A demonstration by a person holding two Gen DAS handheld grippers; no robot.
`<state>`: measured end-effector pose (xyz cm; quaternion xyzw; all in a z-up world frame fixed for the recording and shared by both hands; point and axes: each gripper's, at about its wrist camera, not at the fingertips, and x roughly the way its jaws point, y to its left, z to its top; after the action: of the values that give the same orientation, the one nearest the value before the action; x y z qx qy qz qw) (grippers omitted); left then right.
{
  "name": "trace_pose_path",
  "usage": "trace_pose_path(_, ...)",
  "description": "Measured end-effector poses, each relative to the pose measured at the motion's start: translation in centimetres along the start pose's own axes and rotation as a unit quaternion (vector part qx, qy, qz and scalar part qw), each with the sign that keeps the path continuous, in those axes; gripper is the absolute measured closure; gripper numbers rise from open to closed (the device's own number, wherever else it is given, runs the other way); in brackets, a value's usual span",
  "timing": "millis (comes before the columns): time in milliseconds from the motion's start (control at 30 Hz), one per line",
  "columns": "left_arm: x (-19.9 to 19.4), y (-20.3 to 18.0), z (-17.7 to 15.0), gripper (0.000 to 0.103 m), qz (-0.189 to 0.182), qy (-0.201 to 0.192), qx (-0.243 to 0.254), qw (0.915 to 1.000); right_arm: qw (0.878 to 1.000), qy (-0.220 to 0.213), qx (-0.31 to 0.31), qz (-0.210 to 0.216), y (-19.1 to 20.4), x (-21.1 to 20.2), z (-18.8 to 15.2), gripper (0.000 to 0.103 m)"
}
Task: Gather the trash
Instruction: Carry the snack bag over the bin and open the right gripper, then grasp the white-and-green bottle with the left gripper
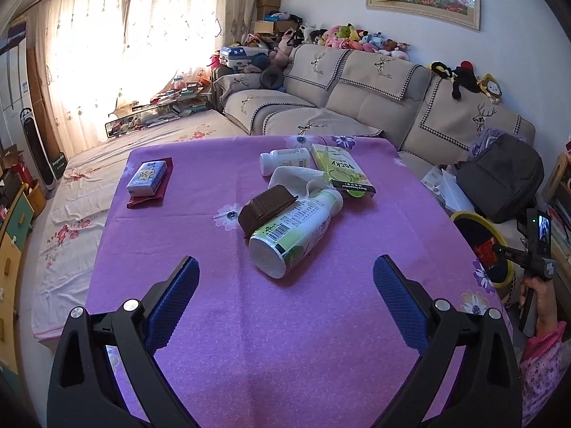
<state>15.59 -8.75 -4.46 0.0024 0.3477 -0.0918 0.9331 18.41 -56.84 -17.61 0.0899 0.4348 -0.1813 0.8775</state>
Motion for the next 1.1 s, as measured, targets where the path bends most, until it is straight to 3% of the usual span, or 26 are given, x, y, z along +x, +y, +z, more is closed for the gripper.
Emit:
trace_pose_path(33, 0.1, -0.1, 0.0, 0.006, -0.001, 0.001, 0.002, 1.0, 1.0, -0.002, 0.006, -0.002, -0.2, -0.1, -0.1, 0.064)
trace_pose_path(100, 0.3, -0.4, 0.0, 0.006, -0.002, 0.002, 0.005, 1.0, 1.0, -0.011, 0.014, 0.0, -0.4, -0.7, -0.3, 0.057)
trace_pose_path(300, 1.1, -0.9, 0.0, 0.006, -0.009, 0.009, 0.012, 0.9998, 0.999, -0.038, 0.01, 0.012, 0.3, -3.3, -1.4, 0.051)
trace_pose_path(633, 4.8, 0.0, 0.3, 0.006, -0.053, 0.041, 0.022, 0.9975, 0.997, -0.051, -0.015, 0.055, 3.4, -6.1, -2.4, 0.048)
trace_pose_path(733, 6.4, 0.7, 1.0, 0.006, -0.071, 0.05, 0.027, 0.9959, 0.997, -0.05, -0.02, 0.06, 4.1, -6.2, -2.5, 0.048)
trace_pose_path(900, 9.3, 2.0, 1.4, 0.007, -0.07, 0.069, 0.031, 0.9947, 0.996, -0.047, -0.025, 0.065, 4.8, -6.2, -2.7, 0.048)
trace_pose_path(1100, 11.2, 2.5, 1.1, 0.007, -0.108, 0.084, 0.037, 0.9899, 0.996, -0.045, -0.03, 0.068, 5.2, -6.1, -2.5, 0.048)
